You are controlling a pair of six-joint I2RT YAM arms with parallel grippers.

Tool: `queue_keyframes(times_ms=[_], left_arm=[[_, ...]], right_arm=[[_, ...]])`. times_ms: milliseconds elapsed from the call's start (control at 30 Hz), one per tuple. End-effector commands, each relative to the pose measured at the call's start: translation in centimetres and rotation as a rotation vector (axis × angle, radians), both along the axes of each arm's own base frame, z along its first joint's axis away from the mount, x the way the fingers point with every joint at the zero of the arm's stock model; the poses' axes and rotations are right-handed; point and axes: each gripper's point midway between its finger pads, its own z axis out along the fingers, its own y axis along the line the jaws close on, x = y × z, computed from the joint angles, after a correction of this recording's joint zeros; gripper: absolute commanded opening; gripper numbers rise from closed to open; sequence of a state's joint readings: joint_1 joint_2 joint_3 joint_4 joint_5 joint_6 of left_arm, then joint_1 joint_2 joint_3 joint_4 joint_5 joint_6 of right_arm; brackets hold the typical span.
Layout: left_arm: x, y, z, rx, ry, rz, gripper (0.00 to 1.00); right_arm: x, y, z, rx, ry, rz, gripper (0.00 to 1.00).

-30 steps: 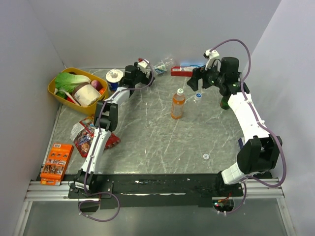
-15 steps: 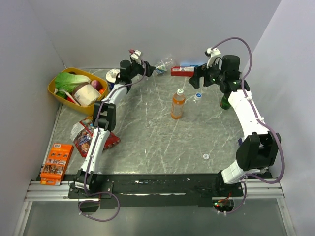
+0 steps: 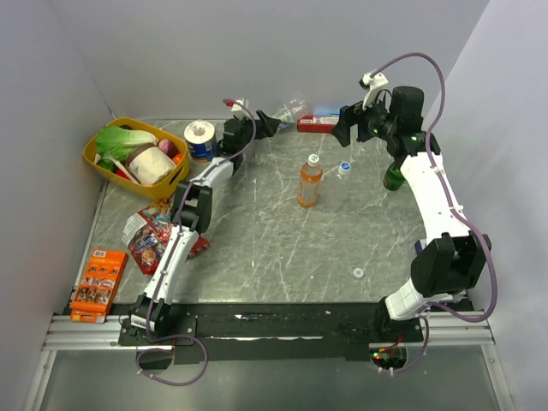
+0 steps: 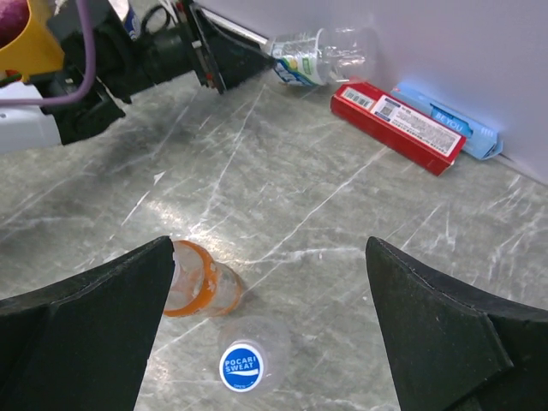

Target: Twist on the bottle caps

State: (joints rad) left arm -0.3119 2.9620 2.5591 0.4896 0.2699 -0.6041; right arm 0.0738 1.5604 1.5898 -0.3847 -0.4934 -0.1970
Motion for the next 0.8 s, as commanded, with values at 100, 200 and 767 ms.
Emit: queue_keyframes(times_ms=[100, 200, 767], left_arm=[[-8.0, -8.0, 4.3, -0.195, 0.047, -0.395, 0.97], [-13.8, -8.2, 5.6, -0.227, 0.080, -0.607, 0.96], [-5.8, 0.1, 9.5, 0.236, -0.027, 0.085, 0.96]], right_arm=[[0.3, -0.6, 1.2, -0.024, -0.028, -0.011, 0.99], [0.1, -0.3, 2.0, -0.009, -0.037, 0.000, 0.99], [0.3, -0.4, 1.2, 0.094, 0.022, 0.001, 0.99]])
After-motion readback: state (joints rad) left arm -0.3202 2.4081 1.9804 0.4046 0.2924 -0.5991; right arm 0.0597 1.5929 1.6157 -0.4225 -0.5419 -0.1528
